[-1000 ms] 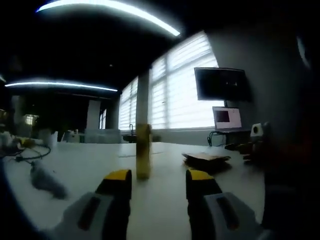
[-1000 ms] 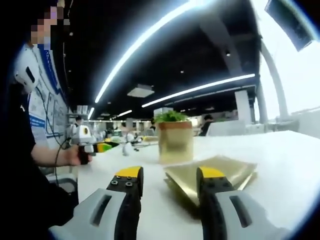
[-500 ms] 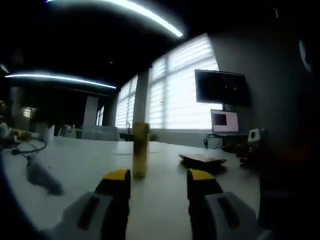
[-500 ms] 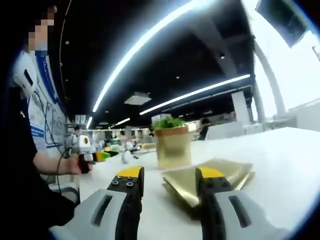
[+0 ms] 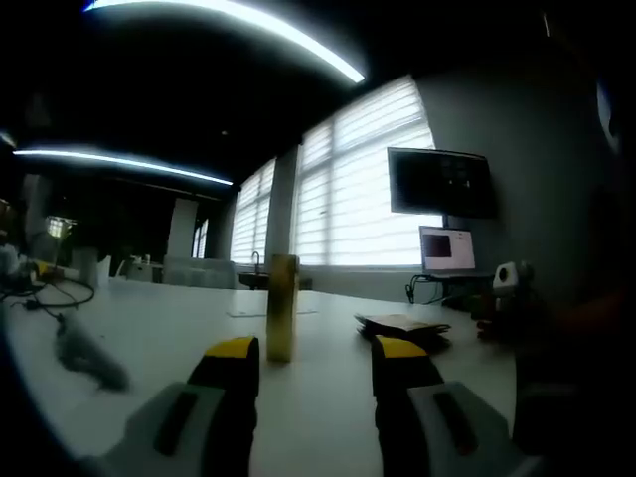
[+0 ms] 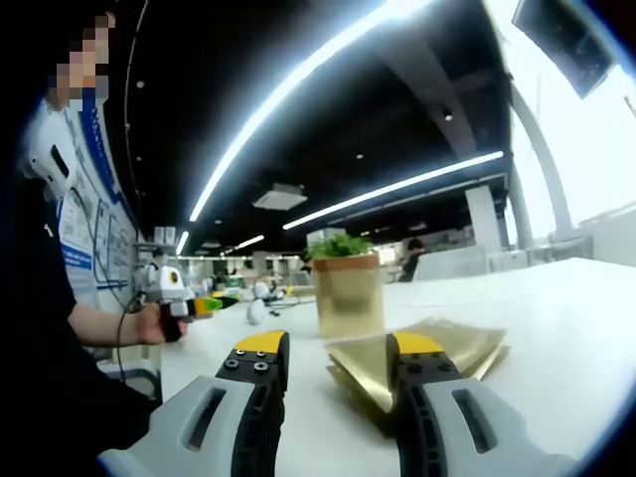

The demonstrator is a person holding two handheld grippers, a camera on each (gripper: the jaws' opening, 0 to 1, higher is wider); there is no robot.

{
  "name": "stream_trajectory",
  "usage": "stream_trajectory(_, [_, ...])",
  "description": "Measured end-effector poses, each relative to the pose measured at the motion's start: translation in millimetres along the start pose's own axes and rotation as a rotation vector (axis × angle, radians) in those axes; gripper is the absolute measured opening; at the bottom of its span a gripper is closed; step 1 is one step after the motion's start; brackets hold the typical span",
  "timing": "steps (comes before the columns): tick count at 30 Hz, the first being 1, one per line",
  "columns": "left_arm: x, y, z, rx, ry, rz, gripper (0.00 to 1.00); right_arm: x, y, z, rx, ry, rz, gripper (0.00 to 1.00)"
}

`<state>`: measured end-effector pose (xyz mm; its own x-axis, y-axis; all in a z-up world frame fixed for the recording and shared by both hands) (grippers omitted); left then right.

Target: Extract single mask from mask box in order stack masks on table

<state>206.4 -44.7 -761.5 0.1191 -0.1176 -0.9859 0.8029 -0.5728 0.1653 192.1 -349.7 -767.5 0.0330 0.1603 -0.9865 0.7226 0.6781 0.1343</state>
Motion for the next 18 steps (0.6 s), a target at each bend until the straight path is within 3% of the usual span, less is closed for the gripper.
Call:
stream_trajectory(6, [-4.9, -0.8, 0.3, 0.0, -0.023, 0.028, 0.48, 2.0, 1.8, -4.4, 0.0, -0.014, -0.014, 0.36])
stream_trajectory(18, [-4.8, -0.5, 3.9, 0.01, -0.019, 0.026, 0.48, 5.8, 2.7, -5.1, 0.005, -0.031, -0.041, 0.35])
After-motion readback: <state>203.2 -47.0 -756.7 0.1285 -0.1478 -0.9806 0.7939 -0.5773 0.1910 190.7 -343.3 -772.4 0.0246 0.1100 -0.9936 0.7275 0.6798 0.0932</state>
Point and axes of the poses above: the point that each gripper's makers call its tool centre point, and the gripper's own axes: y roughly forward along the fingers, z roughly to its right, x roughly out of its underside, the point moved 1 cm from there along -y, roughly backward along the fingers, and after that the axes turned 2 degrees about y, right-handed, at the moved point
